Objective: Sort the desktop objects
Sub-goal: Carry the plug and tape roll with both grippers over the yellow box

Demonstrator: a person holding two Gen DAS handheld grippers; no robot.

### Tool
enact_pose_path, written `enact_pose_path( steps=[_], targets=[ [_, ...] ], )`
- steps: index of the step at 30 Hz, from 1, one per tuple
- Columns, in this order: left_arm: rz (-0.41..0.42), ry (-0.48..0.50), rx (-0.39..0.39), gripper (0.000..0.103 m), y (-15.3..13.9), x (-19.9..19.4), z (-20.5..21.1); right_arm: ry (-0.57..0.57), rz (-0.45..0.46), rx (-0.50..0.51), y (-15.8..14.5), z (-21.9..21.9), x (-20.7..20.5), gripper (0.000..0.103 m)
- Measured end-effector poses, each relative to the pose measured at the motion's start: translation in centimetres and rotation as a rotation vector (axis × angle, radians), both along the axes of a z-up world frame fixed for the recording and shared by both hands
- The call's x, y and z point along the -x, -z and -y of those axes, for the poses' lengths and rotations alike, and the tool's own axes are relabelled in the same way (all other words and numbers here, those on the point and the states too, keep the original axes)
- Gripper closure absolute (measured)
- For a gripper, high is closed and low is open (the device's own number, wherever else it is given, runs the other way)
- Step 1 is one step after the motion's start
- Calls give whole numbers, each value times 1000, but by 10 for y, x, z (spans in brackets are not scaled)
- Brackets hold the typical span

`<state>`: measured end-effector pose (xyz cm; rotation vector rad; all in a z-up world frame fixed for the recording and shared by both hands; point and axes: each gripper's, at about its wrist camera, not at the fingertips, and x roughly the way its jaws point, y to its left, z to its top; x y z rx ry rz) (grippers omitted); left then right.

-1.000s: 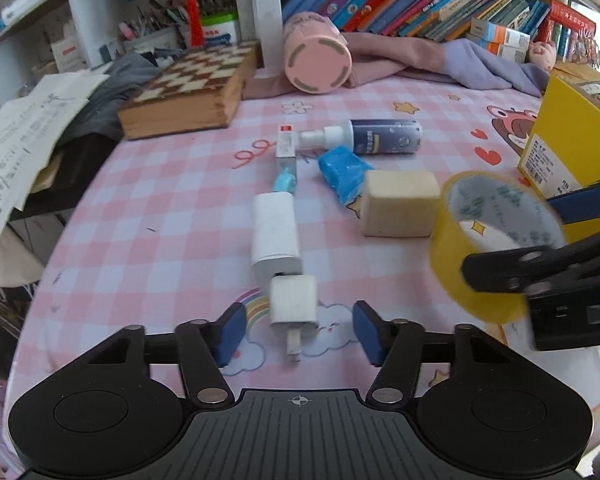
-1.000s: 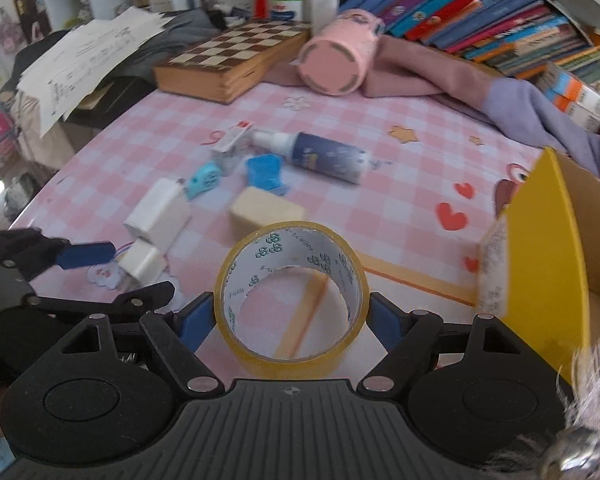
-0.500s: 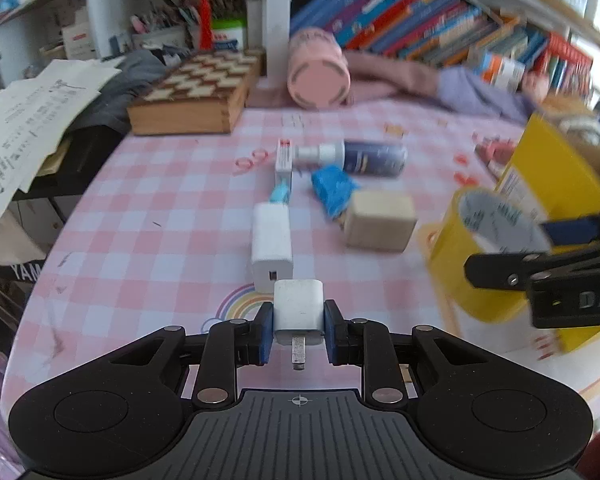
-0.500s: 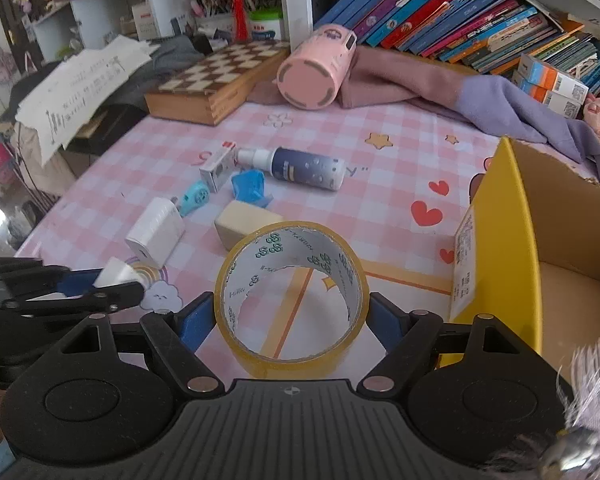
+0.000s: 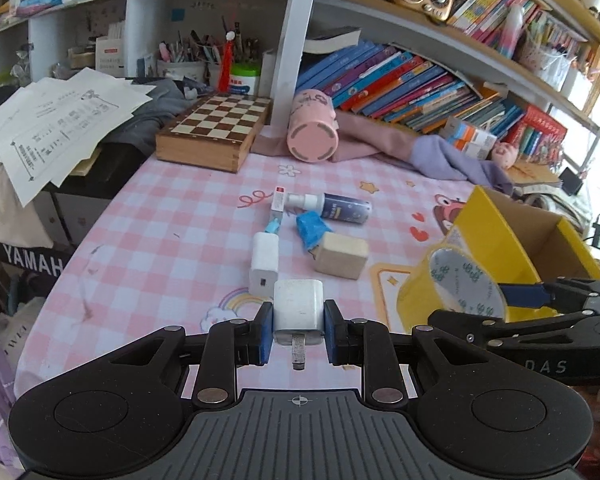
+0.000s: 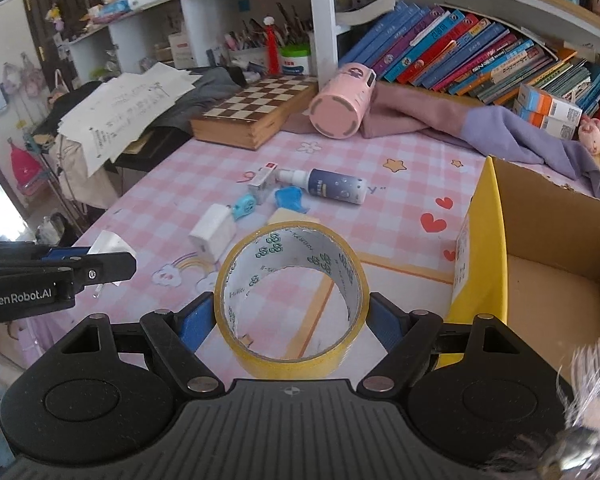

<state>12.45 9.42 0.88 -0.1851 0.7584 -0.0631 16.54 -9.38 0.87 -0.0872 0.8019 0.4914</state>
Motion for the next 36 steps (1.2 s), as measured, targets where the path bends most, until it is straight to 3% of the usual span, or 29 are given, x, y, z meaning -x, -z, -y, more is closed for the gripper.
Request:
enact_pose_path(
  steps=[7,16,28,36],
  targets=[
    [22,40,43,79,-6,40,6,61,0,-22,-4,17,49,24],
    [8,185,121,79,-2,80,34,217,3,-2,-2,55,125,24],
    [20,416,144,79,-7,93,87,461,10,20,-8,108,185,24],
    [15,502,151,79,-6,93,105,549,8,23,-12,124,203,24]
  ],
)
